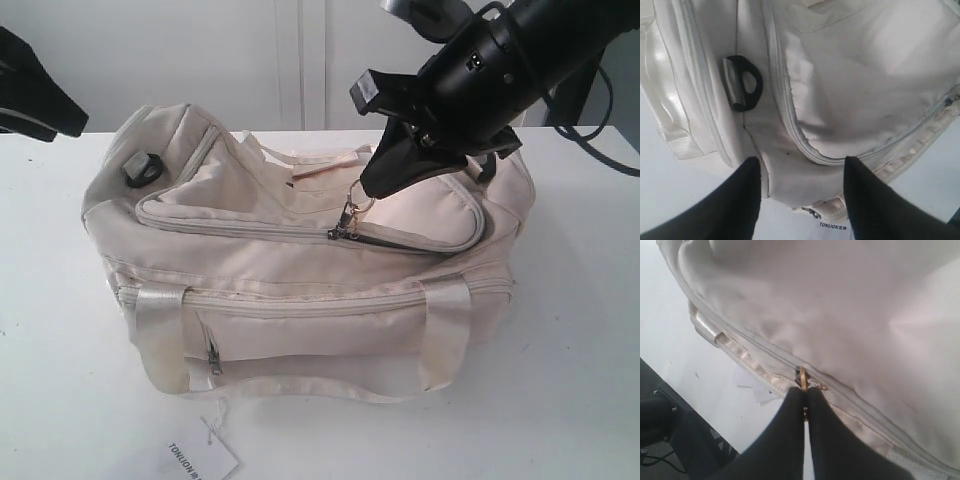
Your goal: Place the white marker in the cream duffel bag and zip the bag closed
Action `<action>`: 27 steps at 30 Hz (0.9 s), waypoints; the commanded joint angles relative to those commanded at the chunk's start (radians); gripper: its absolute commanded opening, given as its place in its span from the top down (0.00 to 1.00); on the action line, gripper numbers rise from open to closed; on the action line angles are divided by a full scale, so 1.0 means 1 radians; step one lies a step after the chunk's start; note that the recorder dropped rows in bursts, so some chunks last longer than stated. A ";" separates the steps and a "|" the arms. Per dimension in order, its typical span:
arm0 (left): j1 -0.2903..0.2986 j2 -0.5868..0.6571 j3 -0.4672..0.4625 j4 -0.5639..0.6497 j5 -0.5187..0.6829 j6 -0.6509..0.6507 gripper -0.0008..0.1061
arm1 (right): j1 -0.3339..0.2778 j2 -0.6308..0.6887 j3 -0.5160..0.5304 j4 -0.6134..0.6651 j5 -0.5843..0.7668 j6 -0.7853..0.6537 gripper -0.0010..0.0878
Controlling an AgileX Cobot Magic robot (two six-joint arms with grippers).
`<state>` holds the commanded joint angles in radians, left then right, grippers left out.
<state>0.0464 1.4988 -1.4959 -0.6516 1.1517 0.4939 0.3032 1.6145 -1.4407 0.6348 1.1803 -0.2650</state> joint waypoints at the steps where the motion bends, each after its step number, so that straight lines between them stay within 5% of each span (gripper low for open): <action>1: 0.000 -0.009 0.000 -0.005 0.003 0.000 0.48 | 0.000 0.000 0.000 0.000 0.000 0.000 0.99; 10: 0.000 -0.048 0.000 -0.069 0.052 0.000 0.59 | 0.000 0.000 0.000 0.000 0.000 0.000 0.99; 19: -0.002 -0.057 0.000 -0.130 0.069 0.002 0.99 | 0.000 0.000 0.000 0.000 0.002 0.000 0.99; 27: -0.107 -0.057 0.059 -0.122 0.048 0.094 0.99 | 0.000 0.000 0.000 0.000 0.000 0.000 0.99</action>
<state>-0.0610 1.4421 -1.4367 -0.7736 1.1994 0.5877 0.3032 1.6145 -1.4407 0.6344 1.1803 -0.2650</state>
